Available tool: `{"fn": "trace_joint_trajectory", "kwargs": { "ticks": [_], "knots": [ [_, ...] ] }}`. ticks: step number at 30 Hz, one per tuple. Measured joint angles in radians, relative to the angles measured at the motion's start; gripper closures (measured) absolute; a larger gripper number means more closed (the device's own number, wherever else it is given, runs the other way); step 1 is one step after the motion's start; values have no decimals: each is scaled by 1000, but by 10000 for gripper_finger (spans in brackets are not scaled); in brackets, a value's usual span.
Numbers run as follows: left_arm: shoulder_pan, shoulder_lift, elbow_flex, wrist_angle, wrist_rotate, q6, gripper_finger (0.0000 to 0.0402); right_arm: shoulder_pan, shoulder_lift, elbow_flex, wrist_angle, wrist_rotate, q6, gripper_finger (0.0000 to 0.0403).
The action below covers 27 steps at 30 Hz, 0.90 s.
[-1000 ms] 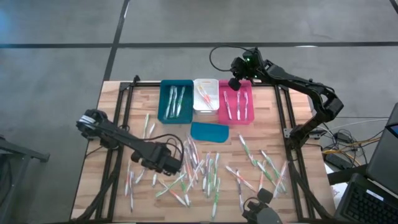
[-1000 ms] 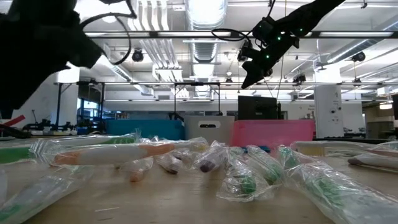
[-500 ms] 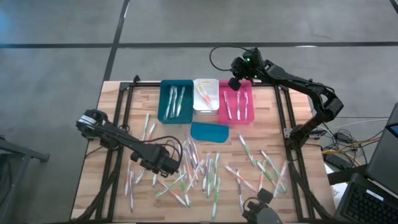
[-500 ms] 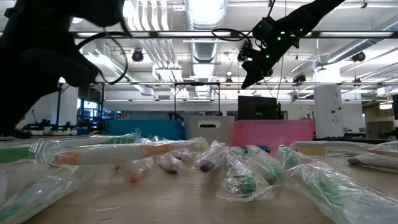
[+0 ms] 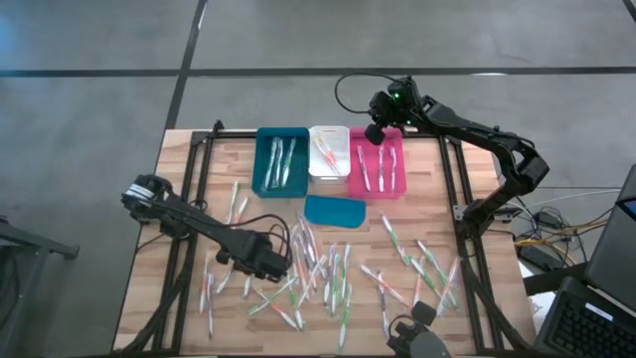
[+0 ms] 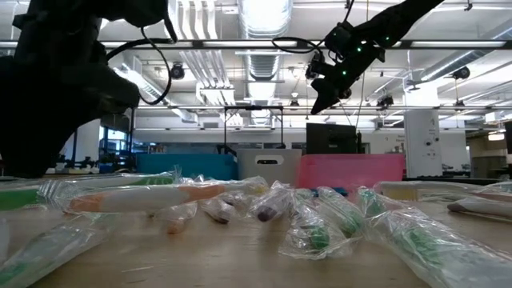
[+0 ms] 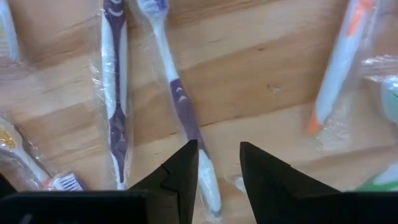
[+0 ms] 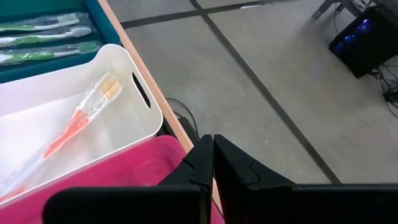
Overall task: Pick & Place Toothbrushes
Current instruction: Put the purple toothbrush into the pink bin
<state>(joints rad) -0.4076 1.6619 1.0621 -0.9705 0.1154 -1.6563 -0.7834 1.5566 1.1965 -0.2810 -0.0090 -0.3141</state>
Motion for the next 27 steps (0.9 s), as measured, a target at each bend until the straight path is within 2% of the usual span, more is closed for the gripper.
{"fn": "trace_joint_trajectory", "kwargs": {
  "ticks": [7, 14, 19, 22, 27],
  "knots": [
    [0, 0, -66, 24, 20, -41, 280, 0, 0, 0, 0, 0, 0, 394],
    [2, -6, -160, 193, 42, -44, 280, 0, 0, 0, 1, 0, 0, 394],
    [5, -6, -199, 223, 48, -82, 284, 0, 0, 0, 1, 0, 0, 394],
    [7, -5, -199, 222, 48, -88, 306, 0, 0, 0, 1, 0, 0, 394],
    [8, -11, -184, 218, 47, -88, 366, 0, 0, 0, 2, 0, 0, 394]
  ]
}}
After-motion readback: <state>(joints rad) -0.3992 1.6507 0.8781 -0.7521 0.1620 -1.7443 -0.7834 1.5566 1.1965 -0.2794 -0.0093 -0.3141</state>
